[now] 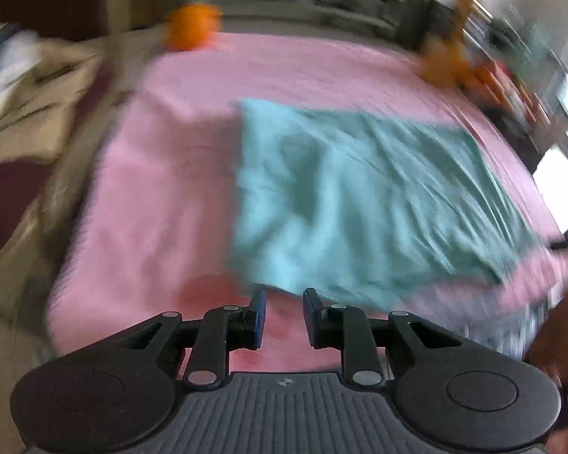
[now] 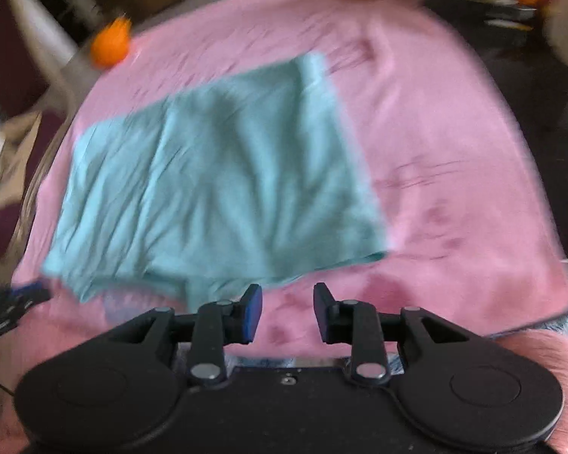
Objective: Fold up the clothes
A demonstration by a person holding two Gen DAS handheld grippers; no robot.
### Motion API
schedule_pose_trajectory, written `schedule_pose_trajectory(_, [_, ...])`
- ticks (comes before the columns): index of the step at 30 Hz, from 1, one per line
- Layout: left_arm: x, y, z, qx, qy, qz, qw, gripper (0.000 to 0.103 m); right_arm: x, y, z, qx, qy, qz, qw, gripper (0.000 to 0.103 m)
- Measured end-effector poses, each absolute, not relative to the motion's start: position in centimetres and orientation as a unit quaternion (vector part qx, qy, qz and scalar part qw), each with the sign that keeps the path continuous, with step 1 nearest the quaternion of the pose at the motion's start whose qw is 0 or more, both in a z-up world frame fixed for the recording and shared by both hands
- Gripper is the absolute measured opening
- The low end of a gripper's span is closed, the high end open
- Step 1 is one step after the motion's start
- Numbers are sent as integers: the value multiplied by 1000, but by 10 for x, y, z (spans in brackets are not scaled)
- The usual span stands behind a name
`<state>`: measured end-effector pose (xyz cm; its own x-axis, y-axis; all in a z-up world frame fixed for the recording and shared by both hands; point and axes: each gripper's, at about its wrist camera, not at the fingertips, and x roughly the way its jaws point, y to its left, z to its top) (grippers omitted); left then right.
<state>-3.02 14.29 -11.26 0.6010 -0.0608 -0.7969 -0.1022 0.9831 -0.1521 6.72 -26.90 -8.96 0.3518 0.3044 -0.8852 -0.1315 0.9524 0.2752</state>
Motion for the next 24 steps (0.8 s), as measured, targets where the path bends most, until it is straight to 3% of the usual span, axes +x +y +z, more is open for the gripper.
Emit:
schedule_pose_trajectory(3, [-32, 173, -111, -158, 436, 53, 885, 26, 73, -297, -85, 152, 527, 103, 830, 33])
schedule_pose_trajectory(4, [-30, 179, -113, -180, 434, 59, 881, 33, 76, -302, -85, 178, 521, 95, 830, 38])
schedule_pose_trajectory(6, [-26, 192, -118, -224, 430, 70, 872, 37, 78, -313, -91, 226, 510, 89, 825, 44])
schedule_pose_trajectory(13, [-4, 195, -144, -289, 455, 62, 840, 38, 80, -340, -119, 337, 496, 60, 798, 46])
schedule_pose_trajectory(24, [-18, 202, -150, -409, 457, 37, 789, 37, 91, -354, -151, 381, 503, 47, 774, 42])
